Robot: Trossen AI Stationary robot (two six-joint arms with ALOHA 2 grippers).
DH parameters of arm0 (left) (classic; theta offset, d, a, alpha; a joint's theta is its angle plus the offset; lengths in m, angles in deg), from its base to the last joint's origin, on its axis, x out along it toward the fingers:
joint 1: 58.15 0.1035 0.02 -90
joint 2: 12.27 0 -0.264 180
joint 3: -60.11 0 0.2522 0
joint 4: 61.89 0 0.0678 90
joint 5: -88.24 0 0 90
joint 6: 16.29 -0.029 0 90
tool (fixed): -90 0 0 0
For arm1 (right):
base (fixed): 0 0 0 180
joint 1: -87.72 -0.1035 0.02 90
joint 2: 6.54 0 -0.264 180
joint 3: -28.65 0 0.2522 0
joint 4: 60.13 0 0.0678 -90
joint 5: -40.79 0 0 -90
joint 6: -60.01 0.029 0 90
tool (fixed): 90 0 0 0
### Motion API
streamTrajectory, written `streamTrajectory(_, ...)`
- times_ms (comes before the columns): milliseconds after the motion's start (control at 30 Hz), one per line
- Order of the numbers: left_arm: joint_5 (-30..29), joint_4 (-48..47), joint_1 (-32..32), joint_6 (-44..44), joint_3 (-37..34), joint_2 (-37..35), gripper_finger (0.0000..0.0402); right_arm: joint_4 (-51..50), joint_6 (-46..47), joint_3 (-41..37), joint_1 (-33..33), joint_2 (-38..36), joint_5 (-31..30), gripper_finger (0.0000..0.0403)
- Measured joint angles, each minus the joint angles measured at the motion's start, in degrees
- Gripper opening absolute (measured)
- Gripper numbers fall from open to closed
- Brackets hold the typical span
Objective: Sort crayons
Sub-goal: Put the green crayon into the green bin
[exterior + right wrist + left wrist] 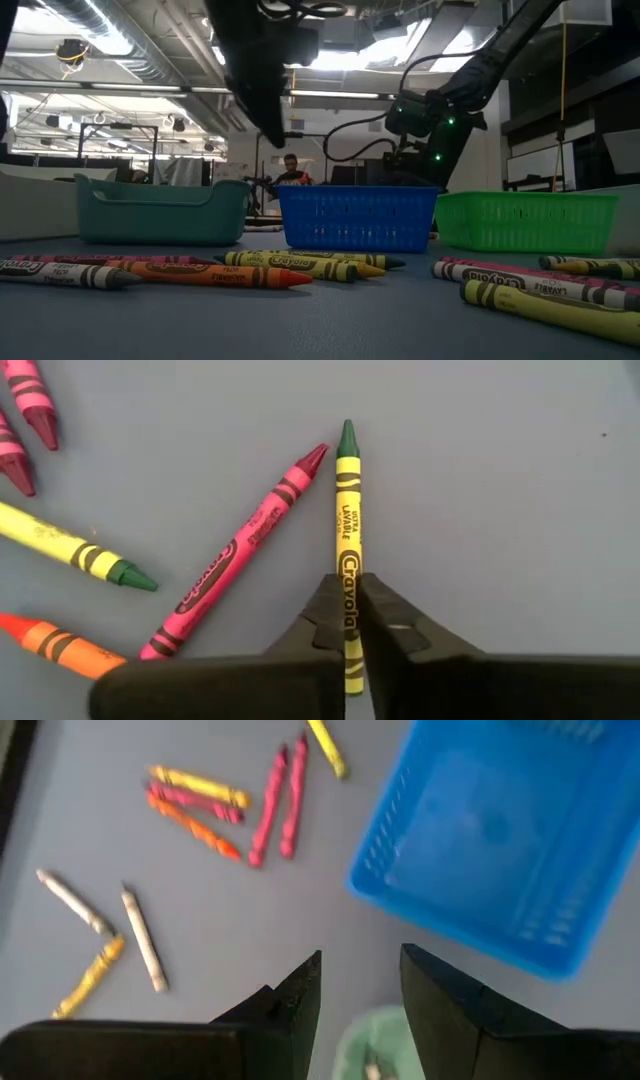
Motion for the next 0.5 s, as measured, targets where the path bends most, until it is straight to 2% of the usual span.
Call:
streamTrajectory(100,0.0,2.32,2.2,-2.24,0.0,0.0,0.0121,-2.05,0.0,1.88,0.0,0.0,0.12,0.0001)
streamTrajectory(367,0.48,3.41,7.37,-6.05,0.0,0.0,0.0121,-15.24,-0.23,9.18,-0.02,0.0,0.51,0.0)
streamTrajectory(500,0.52,3.43,9.05,-6.07,0.0,0.0,0.0121,-17.2,-0.74,11.12,-0.02,0.0,0.55,0.0)
